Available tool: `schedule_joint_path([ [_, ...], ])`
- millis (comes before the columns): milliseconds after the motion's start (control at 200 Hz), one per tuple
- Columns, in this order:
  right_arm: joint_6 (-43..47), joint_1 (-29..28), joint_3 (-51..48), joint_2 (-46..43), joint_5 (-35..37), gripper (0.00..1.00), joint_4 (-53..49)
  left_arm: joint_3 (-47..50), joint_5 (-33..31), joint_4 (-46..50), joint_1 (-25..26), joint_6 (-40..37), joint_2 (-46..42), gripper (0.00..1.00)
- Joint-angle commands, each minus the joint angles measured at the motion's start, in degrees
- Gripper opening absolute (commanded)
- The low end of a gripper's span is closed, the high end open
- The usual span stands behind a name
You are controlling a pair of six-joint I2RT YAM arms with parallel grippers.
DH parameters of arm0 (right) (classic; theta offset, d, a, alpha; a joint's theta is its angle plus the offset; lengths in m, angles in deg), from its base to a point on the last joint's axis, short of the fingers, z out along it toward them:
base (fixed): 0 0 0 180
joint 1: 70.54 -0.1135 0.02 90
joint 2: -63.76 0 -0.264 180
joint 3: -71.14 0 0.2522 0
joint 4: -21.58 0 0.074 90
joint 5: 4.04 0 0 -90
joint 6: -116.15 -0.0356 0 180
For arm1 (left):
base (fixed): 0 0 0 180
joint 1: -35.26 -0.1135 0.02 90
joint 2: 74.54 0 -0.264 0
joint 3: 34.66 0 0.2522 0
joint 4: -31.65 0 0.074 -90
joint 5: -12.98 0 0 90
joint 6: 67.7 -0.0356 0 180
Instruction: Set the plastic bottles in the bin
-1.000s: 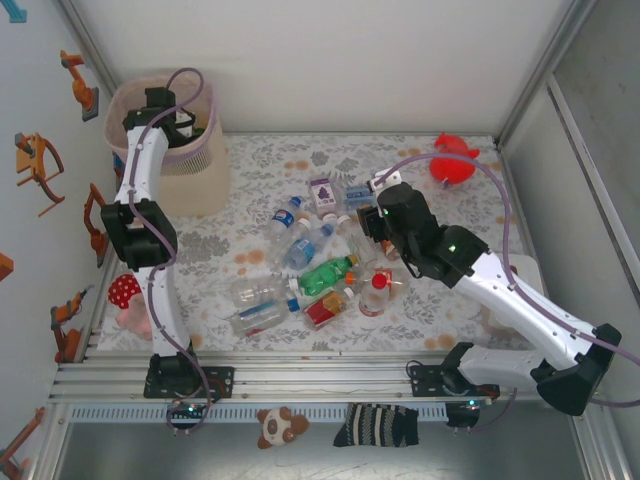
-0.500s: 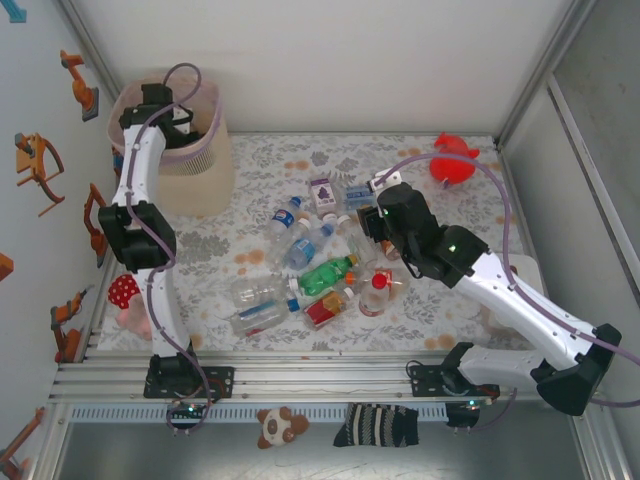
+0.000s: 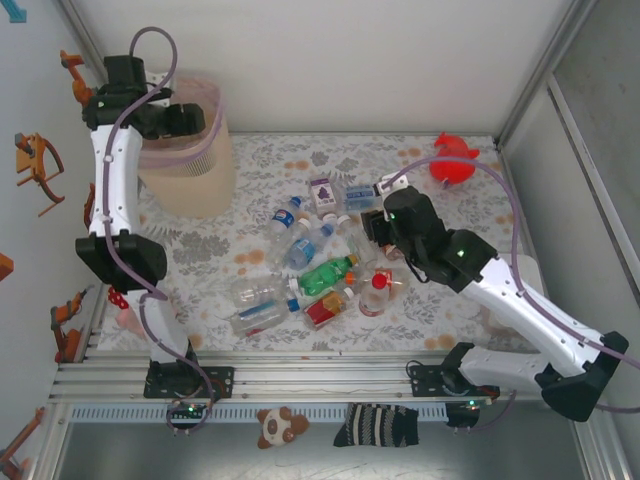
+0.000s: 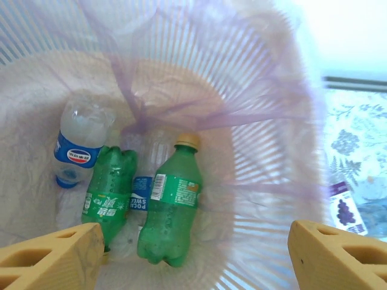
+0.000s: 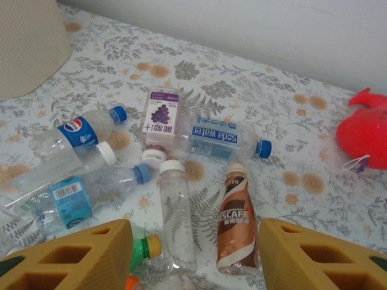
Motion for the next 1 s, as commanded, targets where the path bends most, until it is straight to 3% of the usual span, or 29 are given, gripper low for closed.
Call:
schedule_joint_path([
  [0,-2.77,-0.22,-1.54,-2.49,-0.78,0.56,-2.22,0.40,3.76,-1.05,0.43,1.52,-4.40,0.79],
  [230,-4.58,-0.25,-4.76,-6.58,-5.50,0.56,-5.58,10.75,9.48,-7.83,0.60,3.75,-14.33,0.79],
  [611,-2.37,-0.34,-17.53,-14.62,-18.01,0.59,-1.60,43.29,21.50,-32.34,2.00,16.22,-36.51,0.79],
  [776,-1.69,-0.42,-22.81,-16.50,-22.29,0.68,3.07,49.78,22.14,-34.75,5.50,17.81,-41.03,0.80],
  [996,-1.88,-0.43,-27.99,-16.93,-20.20,0.68,6.19,54.91,21.95,-37.01,8.52,20.16,-43.89,0.80],
])
